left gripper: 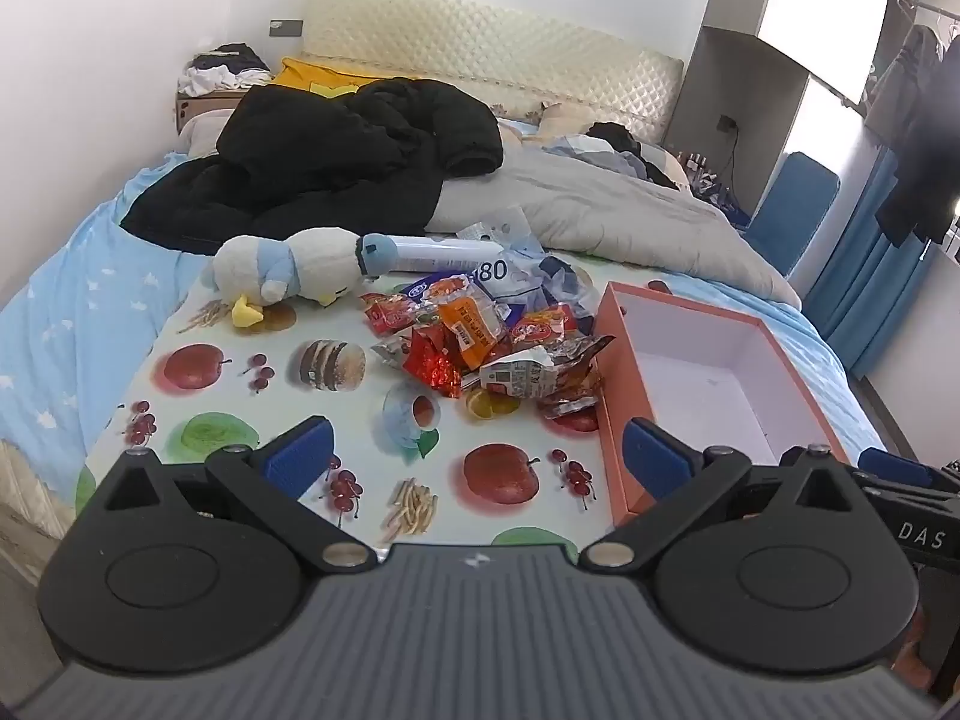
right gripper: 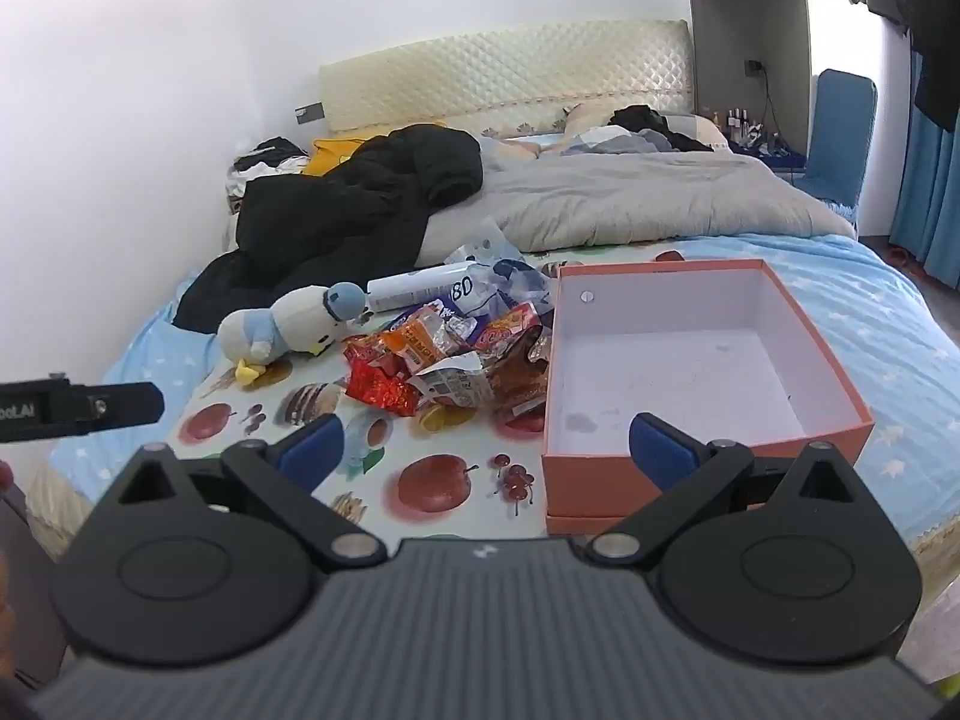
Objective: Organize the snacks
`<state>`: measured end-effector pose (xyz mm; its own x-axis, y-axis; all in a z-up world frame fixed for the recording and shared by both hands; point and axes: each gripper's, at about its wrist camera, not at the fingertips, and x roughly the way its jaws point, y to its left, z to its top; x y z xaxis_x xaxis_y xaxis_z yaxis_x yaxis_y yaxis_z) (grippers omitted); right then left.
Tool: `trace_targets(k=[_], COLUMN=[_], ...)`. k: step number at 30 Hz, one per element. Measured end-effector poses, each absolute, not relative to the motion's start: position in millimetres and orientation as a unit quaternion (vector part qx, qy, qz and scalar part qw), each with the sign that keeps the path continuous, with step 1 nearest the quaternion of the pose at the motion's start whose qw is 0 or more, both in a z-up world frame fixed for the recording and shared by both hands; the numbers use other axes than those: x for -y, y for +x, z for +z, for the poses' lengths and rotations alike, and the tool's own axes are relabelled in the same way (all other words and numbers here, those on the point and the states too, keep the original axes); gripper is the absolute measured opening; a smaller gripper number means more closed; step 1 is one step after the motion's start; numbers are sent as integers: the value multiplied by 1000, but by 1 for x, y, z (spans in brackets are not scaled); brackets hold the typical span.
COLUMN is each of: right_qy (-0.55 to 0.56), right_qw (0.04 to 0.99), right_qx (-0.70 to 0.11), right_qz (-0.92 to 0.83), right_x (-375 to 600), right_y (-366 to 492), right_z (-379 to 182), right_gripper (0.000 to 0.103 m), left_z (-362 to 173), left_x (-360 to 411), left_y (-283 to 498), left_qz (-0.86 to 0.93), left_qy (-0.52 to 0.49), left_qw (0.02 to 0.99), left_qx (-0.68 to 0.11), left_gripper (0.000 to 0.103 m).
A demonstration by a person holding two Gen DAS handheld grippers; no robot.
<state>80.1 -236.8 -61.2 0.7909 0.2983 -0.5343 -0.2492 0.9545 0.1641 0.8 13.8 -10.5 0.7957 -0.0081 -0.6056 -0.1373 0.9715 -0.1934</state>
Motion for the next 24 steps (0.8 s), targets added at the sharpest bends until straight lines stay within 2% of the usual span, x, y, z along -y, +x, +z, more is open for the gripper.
trace_targets(k=[24], right_qy=[62], right_qw=[942], right_qx=[-296], right_qz=[142], right_x=[238], right_y=[80], right_z=[-71], right_gripper=[103], left_z=[-14], left_x=[-1], left_y=[6], left_qz=[20], left_qy=[-103], left_qw=[941], left_qx=[-321], left_gripper=[103])
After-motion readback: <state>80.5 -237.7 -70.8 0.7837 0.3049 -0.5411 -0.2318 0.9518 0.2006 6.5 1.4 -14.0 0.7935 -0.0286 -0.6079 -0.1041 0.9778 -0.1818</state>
